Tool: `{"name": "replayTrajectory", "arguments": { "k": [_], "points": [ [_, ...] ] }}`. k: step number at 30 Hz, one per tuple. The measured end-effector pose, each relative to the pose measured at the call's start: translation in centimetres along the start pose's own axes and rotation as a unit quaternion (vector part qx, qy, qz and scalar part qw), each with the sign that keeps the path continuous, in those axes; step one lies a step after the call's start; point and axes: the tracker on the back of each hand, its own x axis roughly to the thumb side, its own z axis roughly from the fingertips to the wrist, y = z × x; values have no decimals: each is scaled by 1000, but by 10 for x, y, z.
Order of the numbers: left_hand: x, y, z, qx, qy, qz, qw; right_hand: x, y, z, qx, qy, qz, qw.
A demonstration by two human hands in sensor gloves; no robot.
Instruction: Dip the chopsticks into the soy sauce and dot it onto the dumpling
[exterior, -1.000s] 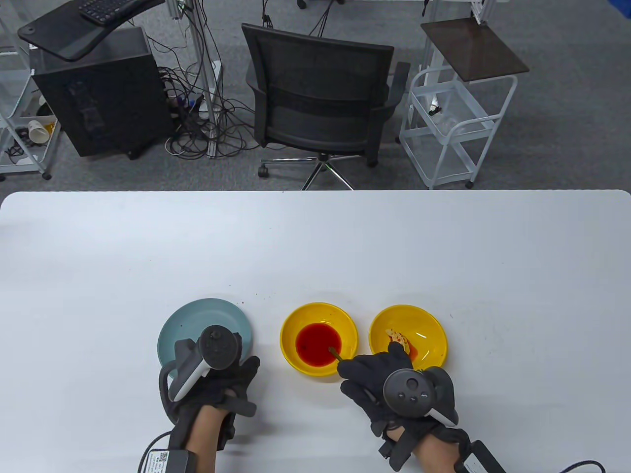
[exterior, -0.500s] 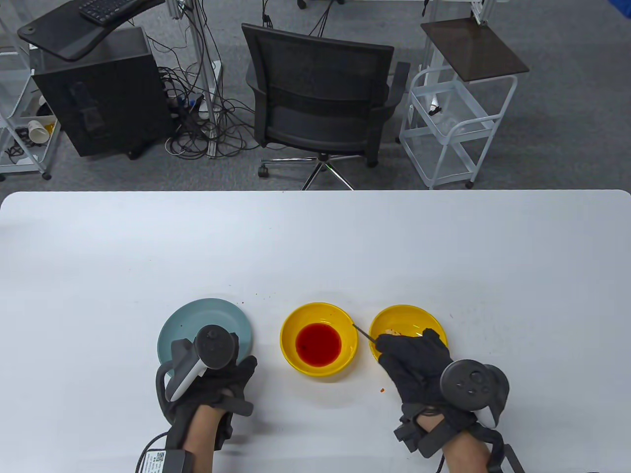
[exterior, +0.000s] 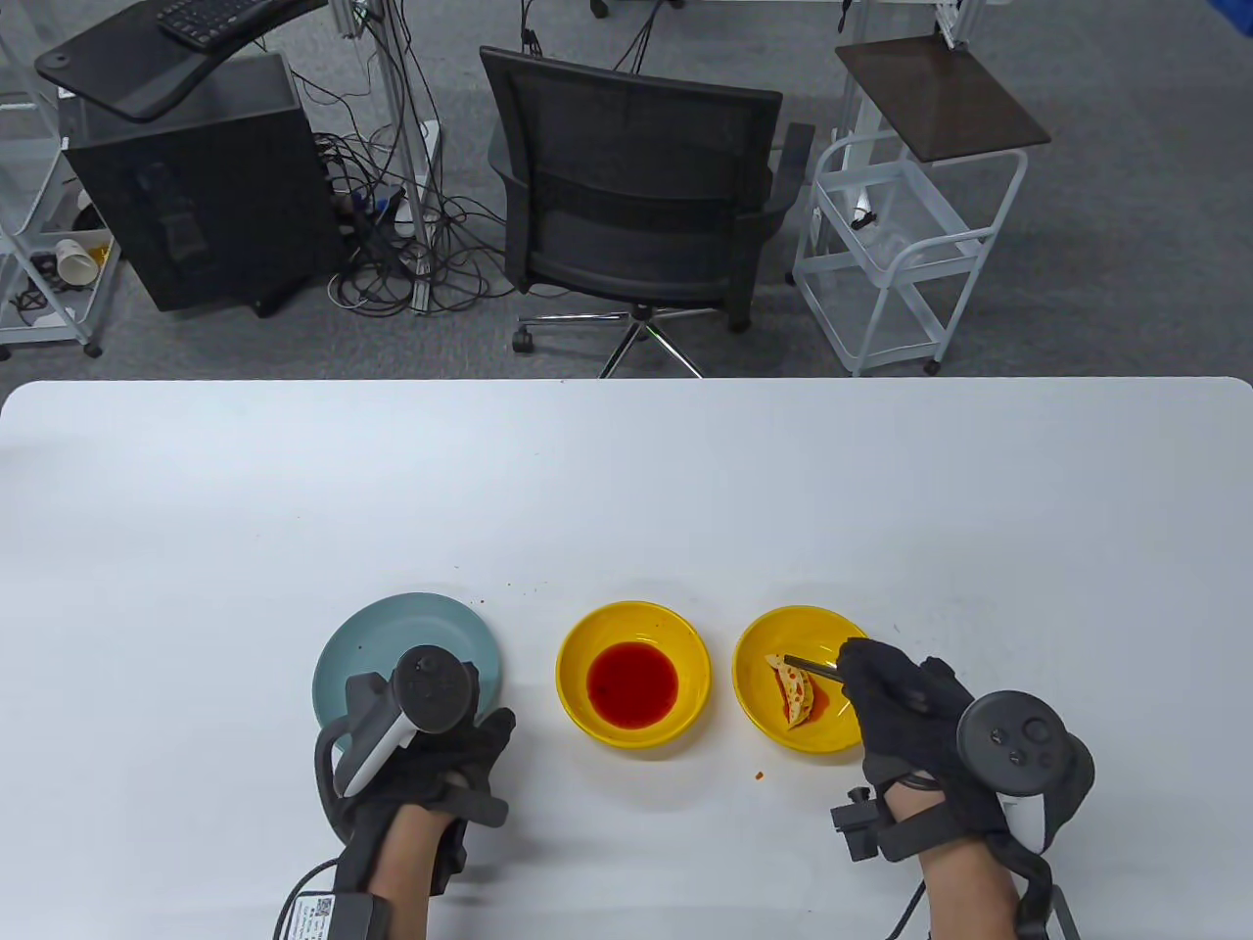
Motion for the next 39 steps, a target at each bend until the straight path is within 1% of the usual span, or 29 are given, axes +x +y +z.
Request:
{"name": "replayTrajectory", "arguments": {
  "k": [10, 15, 18, 21, 23, 34, 39],
  "points": [
    [1, 0, 0, -1, 0, 0, 1000, -5, -5, -1, -12, 31, 4, 999],
    [1, 0, 0, -2, 1, 1, 1000, -5, -7, -1, -5, 36, 11, 999],
    [1, 0, 0, -2, 2, 1, 1000, -5, -8, 0, -2, 32, 11, 999],
    [1, 0, 0, -3, 3, 1, 1000, -2, -11, 0, -9, 12, -12, 1000],
    [1, -1, 0, -2, 2, 1, 1000, -1, -11, 0, -11, 5, -9, 1000],
    [0, -1, 0, -5, 3, 1, 1000, -3, 2, -1, 46, 15, 31, 998],
    [0, -1, 0, -9, 6, 4, 1000, -3, 1, -1, 47, 16, 32, 998]
  ]
}}
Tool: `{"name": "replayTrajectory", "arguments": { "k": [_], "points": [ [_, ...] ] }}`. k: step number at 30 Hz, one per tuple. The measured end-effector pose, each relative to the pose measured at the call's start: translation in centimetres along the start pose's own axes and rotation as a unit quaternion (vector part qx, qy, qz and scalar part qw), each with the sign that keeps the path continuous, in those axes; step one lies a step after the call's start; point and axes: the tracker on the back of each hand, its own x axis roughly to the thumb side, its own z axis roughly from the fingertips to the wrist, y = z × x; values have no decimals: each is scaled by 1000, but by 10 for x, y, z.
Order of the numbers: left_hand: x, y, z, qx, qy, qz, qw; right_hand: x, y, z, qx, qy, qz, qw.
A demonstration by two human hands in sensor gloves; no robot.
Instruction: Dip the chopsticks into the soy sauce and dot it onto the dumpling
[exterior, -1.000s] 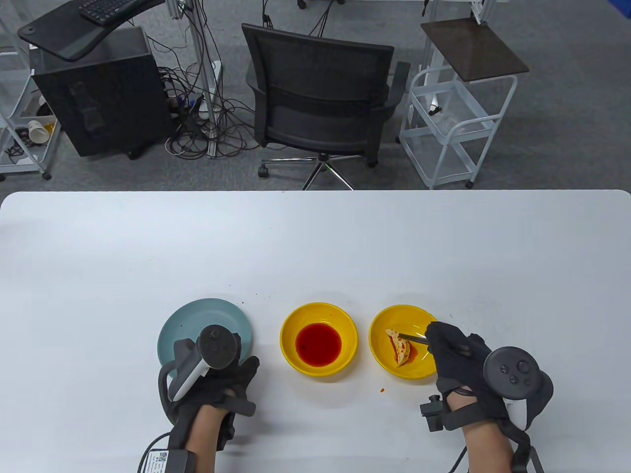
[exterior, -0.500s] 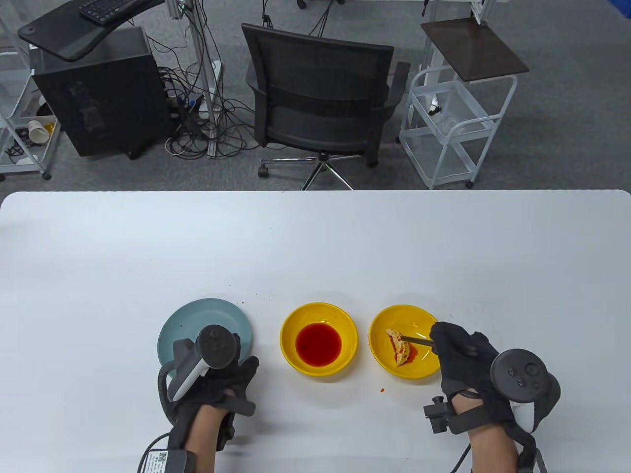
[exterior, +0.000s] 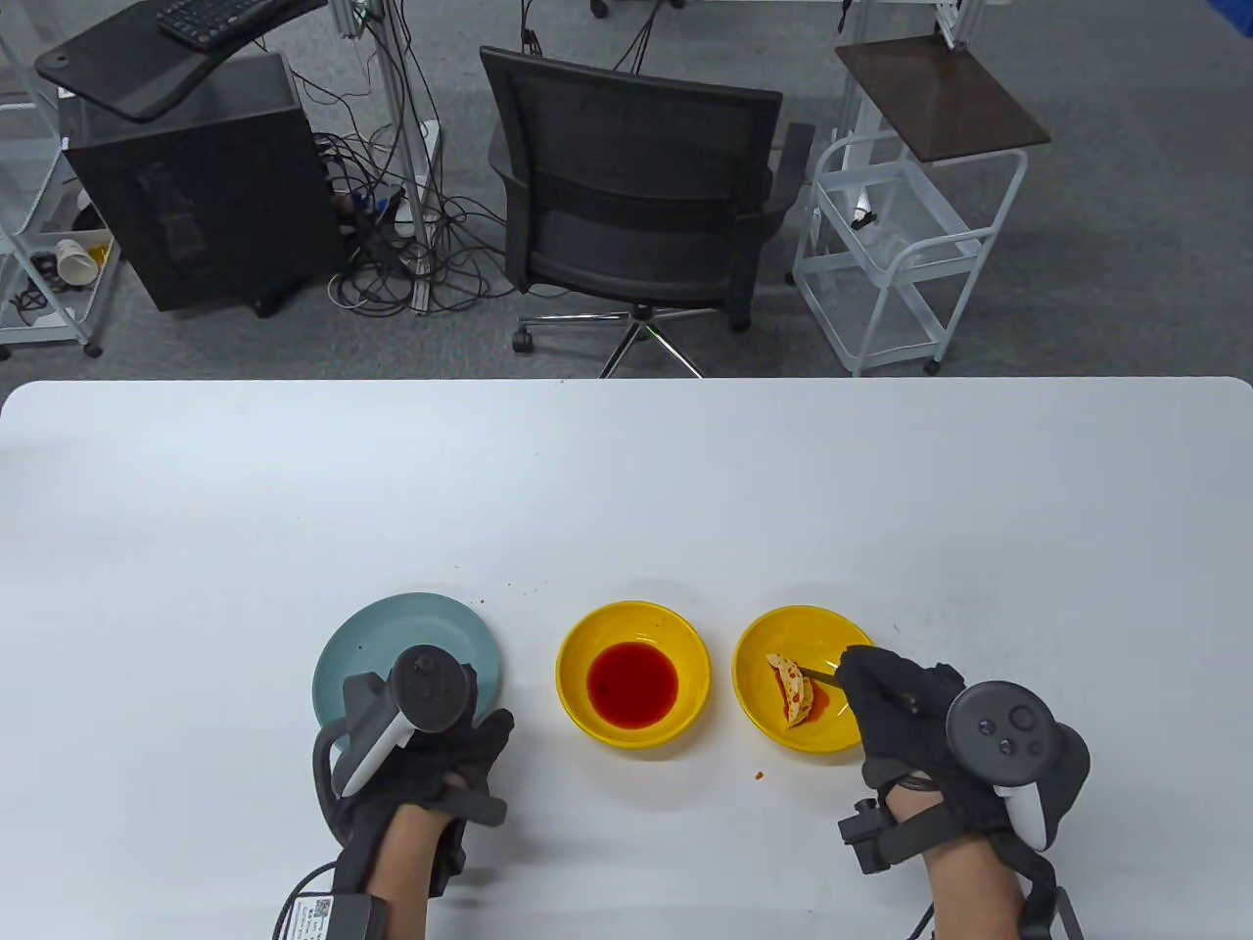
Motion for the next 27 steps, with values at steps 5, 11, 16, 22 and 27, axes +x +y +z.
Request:
{"name": "replayTrajectory", "arguments": {
  "k": [5, 11, 16, 22, 27],
  "points": [
    [0, 0, 0, -3, 0, 0, 1000, 0, -3, 0, -3, 6, 1, 1000],
    [0, 0, 0, -4, 1, 0, 1000, 2, -5, 2, -19, -10, -8, 1000],
    [0, -1, 0, -7, 2, 0, 1000, 13, 5, 6, -13, -70, -11, 997],
    [0, -1, -1, -14, 4, 2, 1000, 28, 30, 12, 42, -122, 17, 992],
    [-1, -2, 0, -20, 4, 10, 1000, 33, 35, 14, 53, -131, 21, 990]
  ]
}}
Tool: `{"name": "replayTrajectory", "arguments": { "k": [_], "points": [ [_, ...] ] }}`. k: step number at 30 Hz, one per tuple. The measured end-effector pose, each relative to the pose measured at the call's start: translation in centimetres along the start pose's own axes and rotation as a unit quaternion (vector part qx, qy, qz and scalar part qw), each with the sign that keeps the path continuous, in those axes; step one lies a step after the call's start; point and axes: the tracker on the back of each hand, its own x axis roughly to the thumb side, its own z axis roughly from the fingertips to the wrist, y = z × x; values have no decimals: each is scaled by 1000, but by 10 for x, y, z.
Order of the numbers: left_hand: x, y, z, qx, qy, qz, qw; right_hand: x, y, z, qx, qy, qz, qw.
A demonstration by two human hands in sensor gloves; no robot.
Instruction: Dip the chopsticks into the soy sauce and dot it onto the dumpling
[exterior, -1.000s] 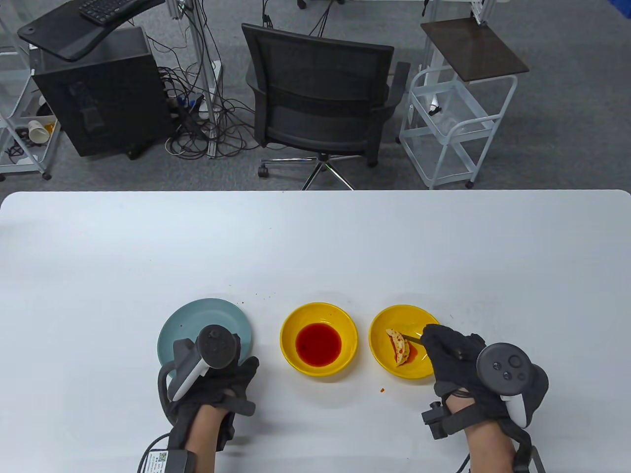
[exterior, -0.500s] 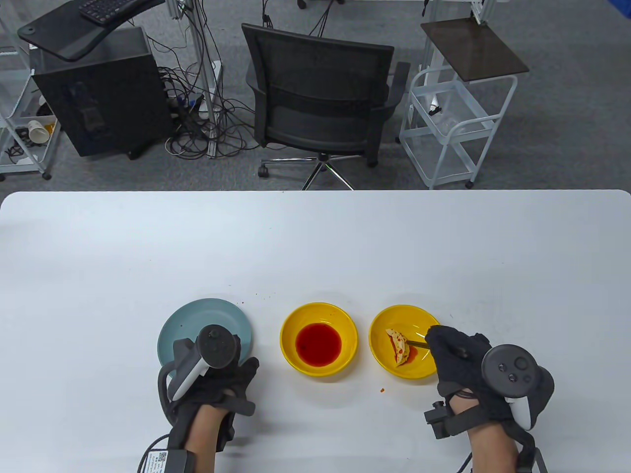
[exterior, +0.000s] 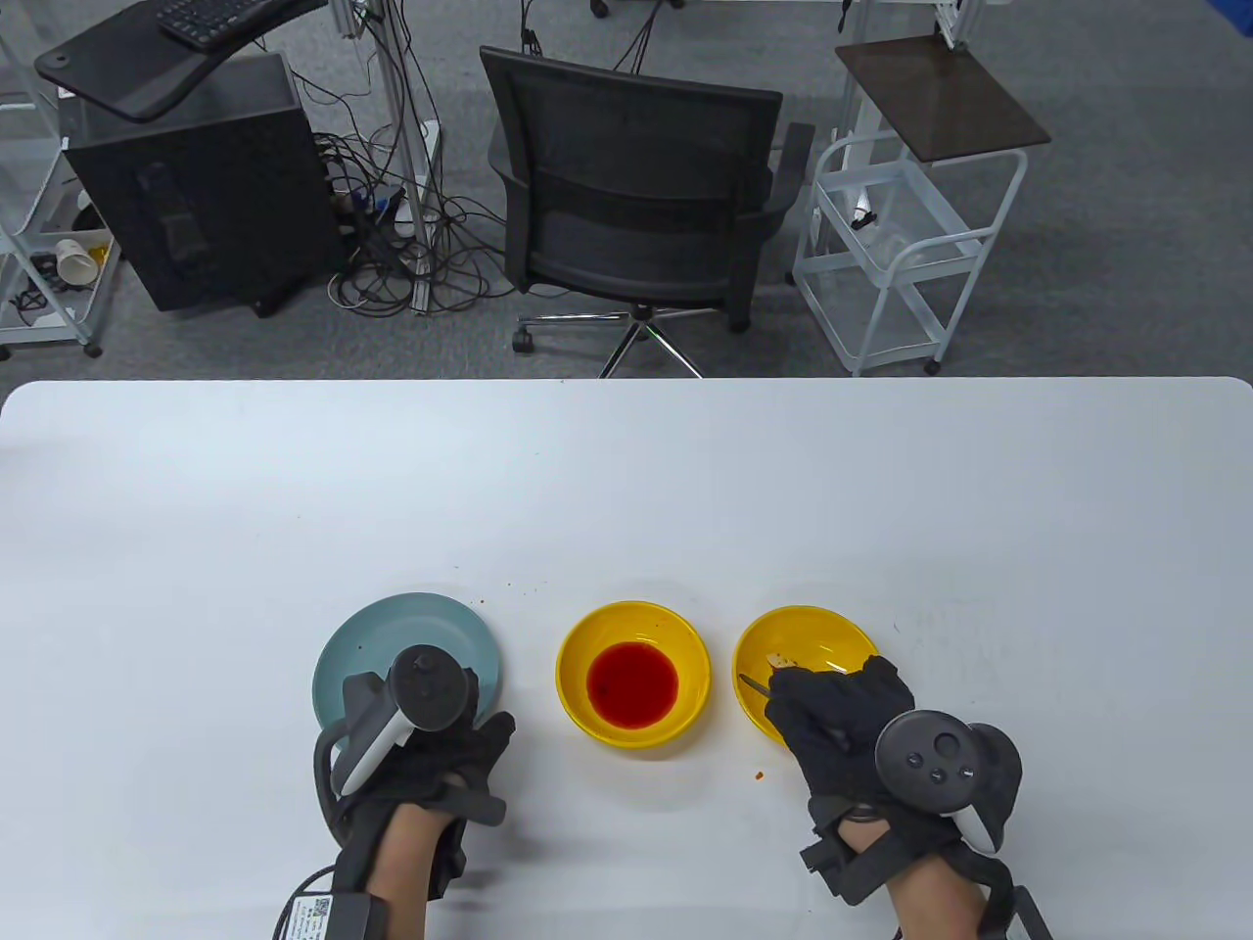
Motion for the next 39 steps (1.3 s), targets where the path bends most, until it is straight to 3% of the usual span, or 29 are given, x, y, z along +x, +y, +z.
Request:
{"name": "replayTrajectory", "arguments": {
  "k": [18, 39],
  "points": [
    [0, -2, -1, -21, -7, 17, 1000, -9, 0, -3, 21, 14, -24, 999],
    [1, 0, 0, -2, -11, 12, 1000, -3, -2, -1, 4, -13, -34, 999]
  ]
}}
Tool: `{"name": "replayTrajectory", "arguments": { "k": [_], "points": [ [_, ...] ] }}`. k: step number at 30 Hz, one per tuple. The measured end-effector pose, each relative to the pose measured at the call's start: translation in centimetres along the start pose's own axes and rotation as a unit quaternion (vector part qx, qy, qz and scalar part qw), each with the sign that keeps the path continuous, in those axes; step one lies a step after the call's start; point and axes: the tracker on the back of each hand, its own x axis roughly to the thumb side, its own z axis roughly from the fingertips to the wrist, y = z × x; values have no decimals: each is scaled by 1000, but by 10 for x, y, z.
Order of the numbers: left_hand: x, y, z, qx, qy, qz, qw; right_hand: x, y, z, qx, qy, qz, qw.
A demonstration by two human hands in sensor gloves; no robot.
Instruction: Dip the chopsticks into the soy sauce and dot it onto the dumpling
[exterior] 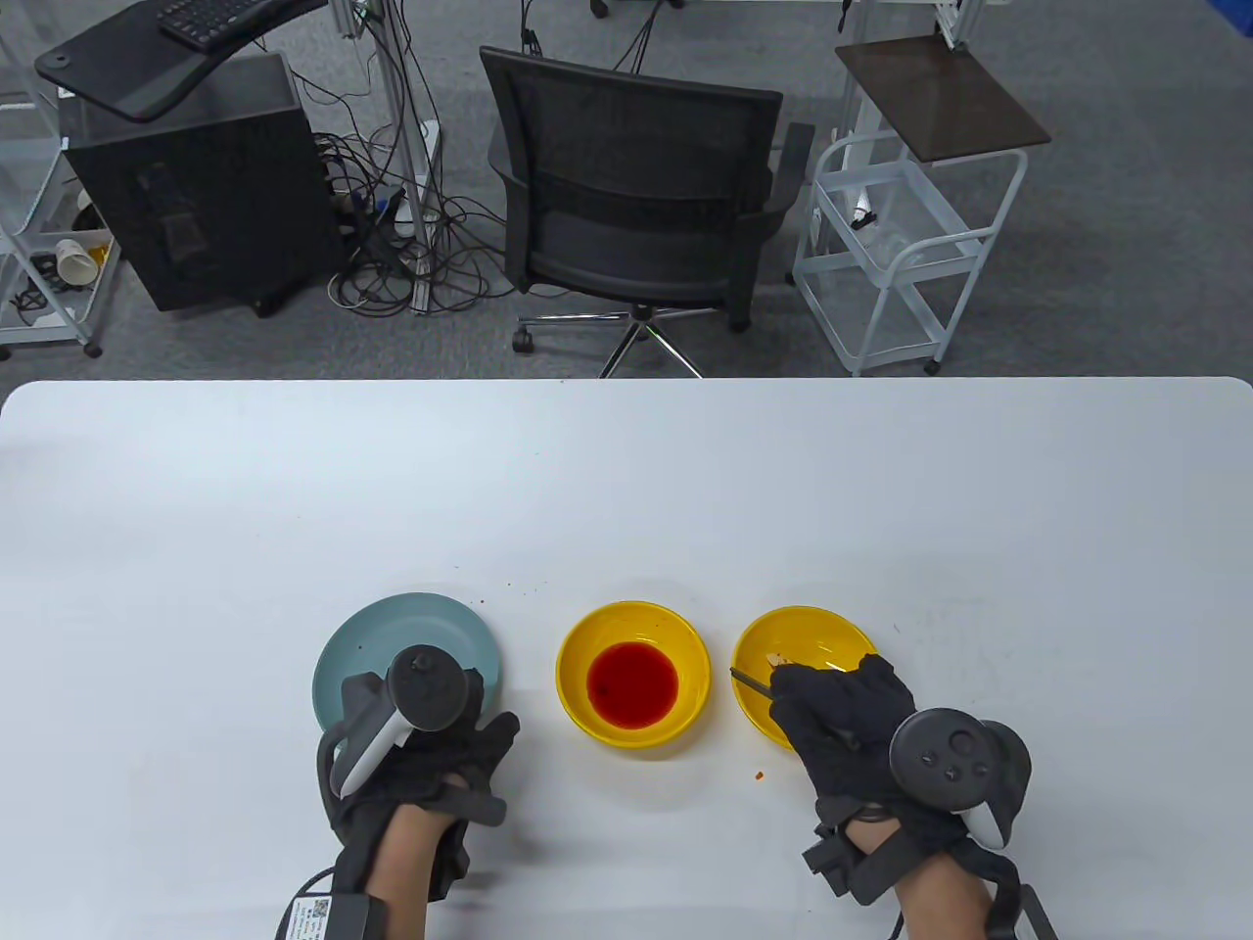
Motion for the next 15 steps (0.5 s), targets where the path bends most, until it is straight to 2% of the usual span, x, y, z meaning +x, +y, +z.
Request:
{"name": "replayTrajectory", "arguments": {
  "k": [15],
  "points": [
    [0, 0, 0, 0, 1, -1, 1000, 6, 9, 0, 20, -21, 5, 1000]
  ]
}}
